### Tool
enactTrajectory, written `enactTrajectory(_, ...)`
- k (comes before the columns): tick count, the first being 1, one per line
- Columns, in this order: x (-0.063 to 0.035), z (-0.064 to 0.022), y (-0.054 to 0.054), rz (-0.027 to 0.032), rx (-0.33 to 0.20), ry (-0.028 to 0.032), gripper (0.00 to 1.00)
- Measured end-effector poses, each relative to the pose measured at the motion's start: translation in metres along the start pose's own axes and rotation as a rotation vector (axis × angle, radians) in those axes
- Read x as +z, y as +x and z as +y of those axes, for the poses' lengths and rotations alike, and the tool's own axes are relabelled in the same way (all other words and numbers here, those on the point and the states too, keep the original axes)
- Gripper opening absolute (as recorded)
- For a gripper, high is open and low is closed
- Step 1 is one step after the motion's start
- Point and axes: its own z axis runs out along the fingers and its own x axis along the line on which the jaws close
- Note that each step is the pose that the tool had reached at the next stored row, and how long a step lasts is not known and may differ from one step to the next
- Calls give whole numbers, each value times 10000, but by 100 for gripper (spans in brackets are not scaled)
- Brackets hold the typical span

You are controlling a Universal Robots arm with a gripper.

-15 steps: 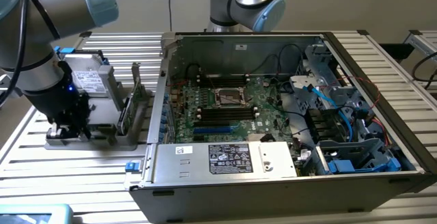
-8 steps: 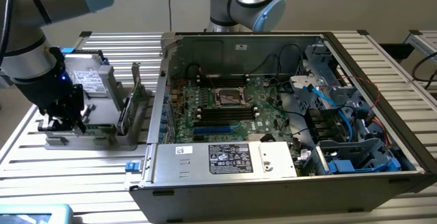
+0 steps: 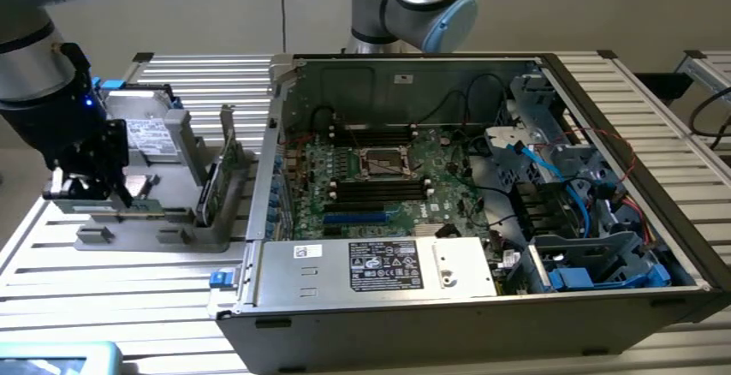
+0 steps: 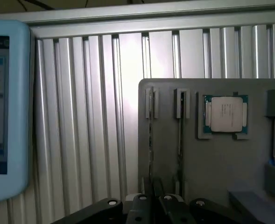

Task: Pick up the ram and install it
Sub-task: 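Pick up the ram and move it above insertion slot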

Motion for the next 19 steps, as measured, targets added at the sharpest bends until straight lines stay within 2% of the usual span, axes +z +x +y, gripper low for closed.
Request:
enactTrajectory(5,-217,-38,13,-1,-45,0,12)
enactTrajectory(13,-394,-208,51,-55,-59,-2,12)
enactTrajectory(19,-496,-318,75,-183,-65,-10,12)
